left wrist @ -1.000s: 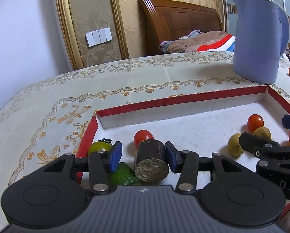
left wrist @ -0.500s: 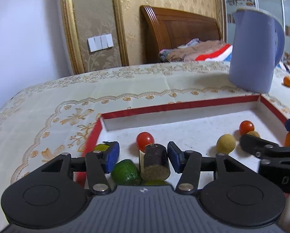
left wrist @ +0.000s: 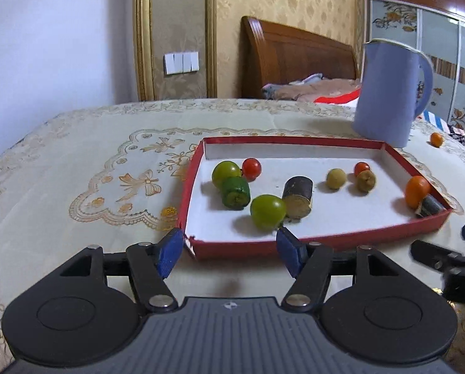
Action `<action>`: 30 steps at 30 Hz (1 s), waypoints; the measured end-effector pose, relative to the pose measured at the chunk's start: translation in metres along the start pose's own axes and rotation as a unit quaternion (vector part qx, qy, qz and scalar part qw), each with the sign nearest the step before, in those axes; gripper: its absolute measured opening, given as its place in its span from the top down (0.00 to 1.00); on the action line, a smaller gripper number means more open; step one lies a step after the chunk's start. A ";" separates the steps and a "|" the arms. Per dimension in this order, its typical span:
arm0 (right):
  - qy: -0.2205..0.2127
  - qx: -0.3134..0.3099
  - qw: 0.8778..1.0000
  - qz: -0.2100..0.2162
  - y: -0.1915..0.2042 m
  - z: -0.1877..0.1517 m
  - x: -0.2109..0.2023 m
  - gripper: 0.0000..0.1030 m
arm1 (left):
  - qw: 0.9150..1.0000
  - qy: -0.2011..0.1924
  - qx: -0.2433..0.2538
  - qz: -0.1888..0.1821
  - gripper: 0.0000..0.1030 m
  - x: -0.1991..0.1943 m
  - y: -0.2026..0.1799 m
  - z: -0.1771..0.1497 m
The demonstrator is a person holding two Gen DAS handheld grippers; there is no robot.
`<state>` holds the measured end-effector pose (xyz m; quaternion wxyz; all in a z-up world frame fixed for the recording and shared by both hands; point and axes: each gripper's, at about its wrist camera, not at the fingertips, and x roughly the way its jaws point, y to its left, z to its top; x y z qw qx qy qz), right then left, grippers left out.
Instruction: Organize fruits
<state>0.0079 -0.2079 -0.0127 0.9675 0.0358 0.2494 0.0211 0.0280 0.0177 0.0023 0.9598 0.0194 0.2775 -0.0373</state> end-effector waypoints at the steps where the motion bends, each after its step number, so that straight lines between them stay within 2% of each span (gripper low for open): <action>1: 0.002 -0.003 1.000 -0.001 0.001 -0.001 -0.001 0.00 | 1.000 0.003 0.005 0.004 0.36 -0.003 -0.002 -0.003; 4: 0.007 -0.015 1.000 0.002 0.006 -0.003 -0.003 0.00 | 1.000 -0.001 0.019 -0.003 0.36 -0.013 -0.005 -0.017; 6: 0.031 -0.028 0.999 0.000 0.011 -0.005 0.003 0.00 | 1.000 0.010 0.028 -0.003 0.36 -0.013 -0.009 -0.025; 10: 0.044 -0.036 0.998 0.004 0.016 -0.002 0.010 0.00 | 0.999 0.028 0.032 0.001 0.36 -0.001 -0.013 -0.031; 11: 0.058 -0.034 0.998 -0.001 0.017 -0.002 0.014 0.00 | 0.999 0.039 0.034 0.001 0.34 0.004 -0.014 -0.031; 13: 0.091 -0.039 0.995 -0.005 0.019 -0.002 0.024 0.00 | 0.998 0.033 0.041 0.018 0.24 0.005 -0.018 -0.035; 14: 0.091 -0.038 0.995 -0.007 0.020 -0.003 0.024 0.00 | 0.998 0.033 0.041 0.019 0.17 0.004 -0.018 -0.035; 17: 0.086 -0.038 0.995 -0.023 0.023 -0.006 0.021 0.00 | 0.998 0.041 0.040 0.020 0.11 0.008 -0.018 -0.033; 19: 0.082 -0.034 0.996 -0.030 0.025 -0.007 0.019 0.00 | 0.998 0.047 0.036 0.015 0.10 0.013 -0.018 -0.031; 22: 0.069 -0.066 0.994 -0.052 0.038 -0.009 0.016 0.00 | 0.998 0.048 0.034 0.010 0.09 0.014 -0.017 -0.031; 24: 0.069 -0.069 0.994 -0.040 0.038 -0.010 0.017 0.00 | 0.998 0.046 0.039 0.016 0.08 0.014 -0.019 -0.032; 27: 0.079 -0.016 0.997 -0.004 0.018 -0.006 0.020 0.00 | 0.998 0.043 0.050 0.024 0.08 0.013 -0.024 -0.032; 28: 0.079 -0.017 0.997 -0.004 0.019 -0.007 0.020 0.00 | 0.998 0.043 0.049 0.024 0.07 0.013 -0.024 -0.032; 30: 0.083 -0.028 0.996 -0.012 0.023 -0.007 0.021 0.00 | 0.997 0.045 0.050 0.037 0.00 0.013 -0.024 -0.032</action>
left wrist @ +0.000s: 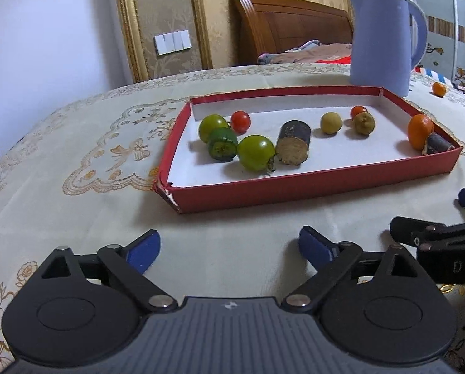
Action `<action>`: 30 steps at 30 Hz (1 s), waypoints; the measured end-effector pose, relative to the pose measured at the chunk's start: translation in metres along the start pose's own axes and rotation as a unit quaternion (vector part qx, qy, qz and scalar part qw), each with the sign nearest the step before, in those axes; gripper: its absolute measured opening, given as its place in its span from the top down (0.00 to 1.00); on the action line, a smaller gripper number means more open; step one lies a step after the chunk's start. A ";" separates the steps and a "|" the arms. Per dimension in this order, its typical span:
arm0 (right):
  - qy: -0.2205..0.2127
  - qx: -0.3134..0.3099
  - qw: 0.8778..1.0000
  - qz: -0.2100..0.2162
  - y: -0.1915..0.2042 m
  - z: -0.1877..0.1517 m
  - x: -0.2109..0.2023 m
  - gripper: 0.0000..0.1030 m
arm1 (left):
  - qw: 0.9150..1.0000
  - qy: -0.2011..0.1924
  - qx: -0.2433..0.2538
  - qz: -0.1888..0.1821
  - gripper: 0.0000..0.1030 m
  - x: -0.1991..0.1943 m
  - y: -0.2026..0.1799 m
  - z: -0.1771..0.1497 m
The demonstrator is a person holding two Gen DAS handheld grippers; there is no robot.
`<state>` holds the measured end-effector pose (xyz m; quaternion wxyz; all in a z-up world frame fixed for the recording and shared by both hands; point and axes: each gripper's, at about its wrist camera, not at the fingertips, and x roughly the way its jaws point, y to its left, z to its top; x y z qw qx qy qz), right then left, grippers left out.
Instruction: Organize fruits
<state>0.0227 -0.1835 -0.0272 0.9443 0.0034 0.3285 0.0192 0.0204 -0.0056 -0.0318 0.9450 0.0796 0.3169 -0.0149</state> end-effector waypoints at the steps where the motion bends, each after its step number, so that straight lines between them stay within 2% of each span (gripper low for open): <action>1: 0.000 -0.001 1.000 -0.001 0.000 0.000 0.000 0.00 | 1.000 -0.002 0.005 0.016 0.00 -0.001 -0.002 0.000; 4: 0.000 0.001 1.000 0.001 0.000 0.000 0.000 0.00 | 0.998 -0.016 0.040 0.051 0.00 -0.006 -0.016 -0.002; 7: 0.000 0.000 1.000 0.000 0.000 0.000 0.000 0.00 | 0.997 -0.021 0.053 0.061 0.00 -0.007 -0.019 -0.003; 11: 0.000 0.000 1.000 0.000 0.000 0.000 0.000 0.00 | 1.000 -0.005 0.008 0.023 0.00 -0.002 -0.001 0.000; 15: 0.000 0.000 1.000 0.000 0.000 0.000 0.000 0.00 | 0.999 0.015 -0.047 -0.020 0.00 0.006 0.017 0.001; 30: 0.000 0.000 1.000 0.000 0.000 0.000 0.000 0.00 | 0.998 0.018 -0.053 -0.024 0.00 0.007 0.017 0.002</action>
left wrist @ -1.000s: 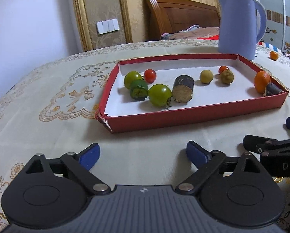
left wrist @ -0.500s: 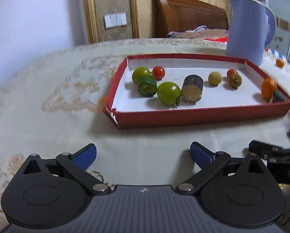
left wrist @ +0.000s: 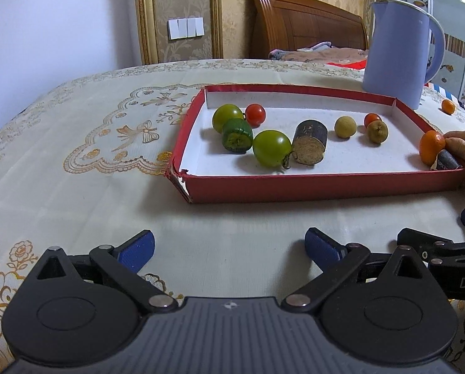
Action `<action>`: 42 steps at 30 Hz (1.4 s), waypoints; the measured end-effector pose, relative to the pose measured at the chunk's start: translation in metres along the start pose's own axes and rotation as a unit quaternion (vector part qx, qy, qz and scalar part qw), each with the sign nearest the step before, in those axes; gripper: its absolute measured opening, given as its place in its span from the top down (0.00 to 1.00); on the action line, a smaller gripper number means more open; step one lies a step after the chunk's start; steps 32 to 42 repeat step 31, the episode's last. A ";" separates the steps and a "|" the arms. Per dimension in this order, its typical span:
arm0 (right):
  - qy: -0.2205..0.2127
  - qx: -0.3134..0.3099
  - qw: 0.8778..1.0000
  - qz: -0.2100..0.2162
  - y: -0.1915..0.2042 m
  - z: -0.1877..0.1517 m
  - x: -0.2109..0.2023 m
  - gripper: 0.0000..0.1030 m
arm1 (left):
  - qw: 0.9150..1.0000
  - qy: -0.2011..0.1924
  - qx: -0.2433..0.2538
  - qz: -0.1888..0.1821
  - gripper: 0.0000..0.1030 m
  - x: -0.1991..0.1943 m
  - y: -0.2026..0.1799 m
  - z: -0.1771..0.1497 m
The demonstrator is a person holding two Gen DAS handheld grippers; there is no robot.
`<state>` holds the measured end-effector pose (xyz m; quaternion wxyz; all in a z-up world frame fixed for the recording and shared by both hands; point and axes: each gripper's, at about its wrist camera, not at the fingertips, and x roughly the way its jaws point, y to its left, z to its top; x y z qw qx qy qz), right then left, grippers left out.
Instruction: Organize fruits
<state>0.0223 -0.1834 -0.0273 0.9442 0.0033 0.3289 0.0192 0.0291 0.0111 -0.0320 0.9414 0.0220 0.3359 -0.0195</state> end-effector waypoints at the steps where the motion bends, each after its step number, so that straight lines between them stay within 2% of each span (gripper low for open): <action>1: 0.000 0.000 1.000 0.000 0.000 0.000 0.000 0.00 | 1.000 0.000 0.001 0.001 0.00 0.000 -0.001 0.000; 6: 0.000 0.000 1.000 0.000 0.000 0.000 0.000 0.00 | 1.000 -0.006 0.023 -0.002 0.00 -0.008 -0.001 -0.001; 10: 0.000 0.000 1.000 0.000 0.000 0.000 0.000 0.00 | 0.998 -0.055 0.002 -0.011 0.00 -0.030 0.002 -0.006; 13: 0.000 0.000 1.000 0.000 0.000 0.000 0.000 0.00 | 0.998 -0.063 0.005 -0.020 0.00 -0.036 0.000 -0.001; 17: 0.000 0.000 1.000 0.000 0.000 0.000 0.000 0.00 | 0.998 -0.057 0.010 -0.029 0.00 -0.038 -0.005 0.005; 23: 0.000 0.000 1.000 0.000 0.000 0.000 0.000 0.00 | 0.999 -0.049 0.021 -0.010 0.00 -0.044 -0.009 0.000; 31: -0.004 0.017 1.000 0.001 -0.003 0.002 0.001 0.00 | 0.996 -0.067 0.050 0.013 0.00 -0.047 -0.022 -0.005; 42: -0.004 0.017 1.000 0.001 -0.003 0.002 0.001 0.00 | 0.996 -0.067 0.050 0.013 0.00 -0.047 -0.022 -0.005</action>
